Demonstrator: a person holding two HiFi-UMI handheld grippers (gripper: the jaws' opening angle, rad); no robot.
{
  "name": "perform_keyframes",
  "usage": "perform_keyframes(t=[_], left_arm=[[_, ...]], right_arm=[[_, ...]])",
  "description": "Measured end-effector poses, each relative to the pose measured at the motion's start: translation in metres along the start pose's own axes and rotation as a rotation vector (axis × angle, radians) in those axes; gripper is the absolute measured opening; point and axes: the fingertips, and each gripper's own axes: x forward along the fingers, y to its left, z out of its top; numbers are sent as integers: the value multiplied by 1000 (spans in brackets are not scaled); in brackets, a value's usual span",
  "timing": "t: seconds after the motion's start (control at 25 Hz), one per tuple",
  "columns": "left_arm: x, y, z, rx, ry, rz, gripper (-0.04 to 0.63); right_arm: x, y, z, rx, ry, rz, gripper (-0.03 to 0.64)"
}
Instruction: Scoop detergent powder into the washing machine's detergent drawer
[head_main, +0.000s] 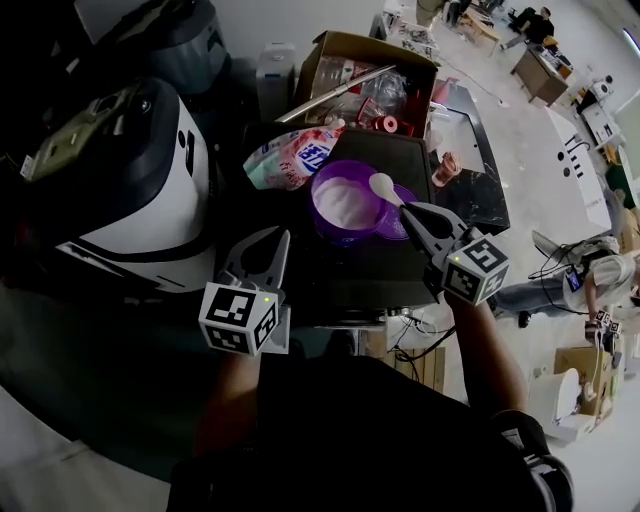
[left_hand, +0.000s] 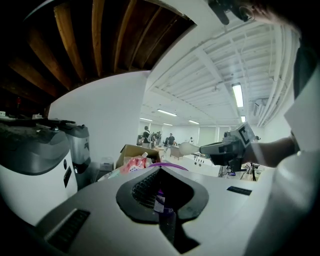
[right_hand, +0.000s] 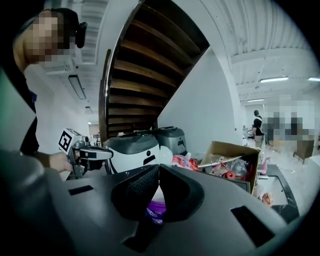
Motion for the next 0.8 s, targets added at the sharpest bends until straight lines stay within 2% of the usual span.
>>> perform_keyframes(t=[0.28,0.48,0.8], left_arm=[[9,0,-1,-13,9,27,8],[11,1,-6,-15,17,41,8],[11,3,-10,-25,27,58,8]], right_arm=[[23,-14,-10,-147,118,42,20],[39,-23,-24,-312,230,54,20],[60,-27,-39,-503,411,118,20]])
